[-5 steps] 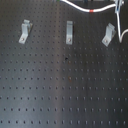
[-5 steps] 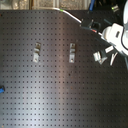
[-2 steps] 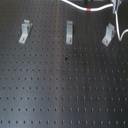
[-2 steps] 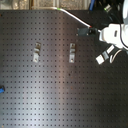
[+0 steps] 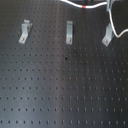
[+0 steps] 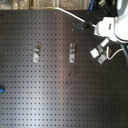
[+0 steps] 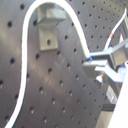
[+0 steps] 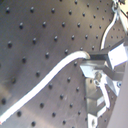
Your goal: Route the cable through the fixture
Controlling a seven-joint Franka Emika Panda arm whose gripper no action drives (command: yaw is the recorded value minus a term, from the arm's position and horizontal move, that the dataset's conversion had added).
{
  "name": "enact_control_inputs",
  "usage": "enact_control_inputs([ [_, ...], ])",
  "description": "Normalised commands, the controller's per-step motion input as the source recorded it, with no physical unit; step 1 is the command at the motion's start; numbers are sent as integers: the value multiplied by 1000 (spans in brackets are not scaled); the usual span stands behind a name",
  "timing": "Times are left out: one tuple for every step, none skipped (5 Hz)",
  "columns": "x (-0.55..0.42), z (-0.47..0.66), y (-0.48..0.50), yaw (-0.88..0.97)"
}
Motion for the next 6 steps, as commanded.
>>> enact_control_inputs([
  [263,228,248,111],
  [211,313,-12,0],
  [85,212,-54,0],
  [50,397,-57,0],
  [96,617,-41,0],
  [63,570,-15,0],
])
